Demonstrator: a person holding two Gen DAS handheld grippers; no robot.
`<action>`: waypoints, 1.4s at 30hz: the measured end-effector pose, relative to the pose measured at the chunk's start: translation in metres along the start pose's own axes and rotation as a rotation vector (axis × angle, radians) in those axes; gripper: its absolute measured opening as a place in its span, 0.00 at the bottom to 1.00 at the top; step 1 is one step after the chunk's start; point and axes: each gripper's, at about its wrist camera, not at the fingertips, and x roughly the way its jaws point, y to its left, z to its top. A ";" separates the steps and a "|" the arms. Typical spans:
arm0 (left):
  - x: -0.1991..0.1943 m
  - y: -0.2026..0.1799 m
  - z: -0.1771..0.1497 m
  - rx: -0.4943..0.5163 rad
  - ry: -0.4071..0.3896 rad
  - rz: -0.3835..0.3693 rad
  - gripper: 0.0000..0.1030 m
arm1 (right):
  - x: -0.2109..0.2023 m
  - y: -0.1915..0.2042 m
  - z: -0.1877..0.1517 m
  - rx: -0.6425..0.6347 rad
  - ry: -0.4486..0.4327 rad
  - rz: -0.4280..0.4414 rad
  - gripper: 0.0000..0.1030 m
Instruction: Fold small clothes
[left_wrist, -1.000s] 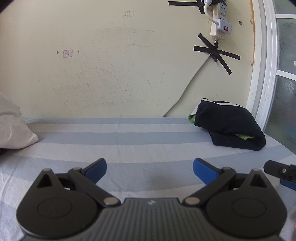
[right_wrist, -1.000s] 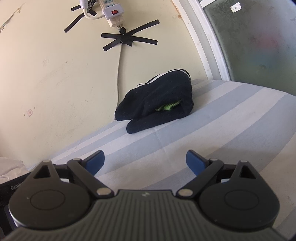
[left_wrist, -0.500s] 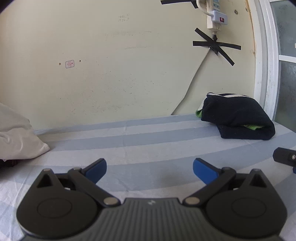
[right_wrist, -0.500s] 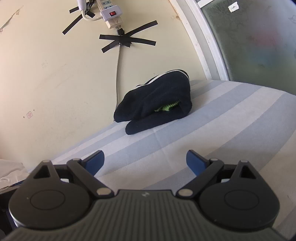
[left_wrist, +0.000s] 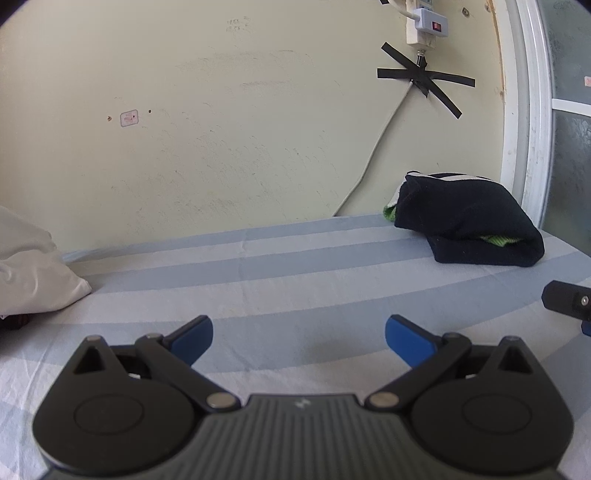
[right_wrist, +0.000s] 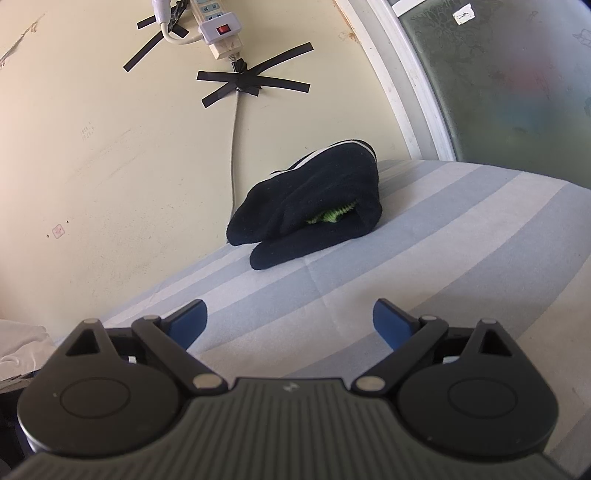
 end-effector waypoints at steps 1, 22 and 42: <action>0.000 -0.001 0.000 0.004 0.000 0.000 1.00 | 0.000 0.000 0.000 0.000 0.000 0.000 0.95; -0.002 -0.015 -0.003 0.092 0.002 -0.010 1.00 | 0.001 0.000 -0.001 0.001 -0.001 0.000 0.96; -0.002 -0.017 -0.003 0.110 -0.004 -0.002 1.00 | 0.001 0.000 0.000 0.000 0.000 0.001 0.96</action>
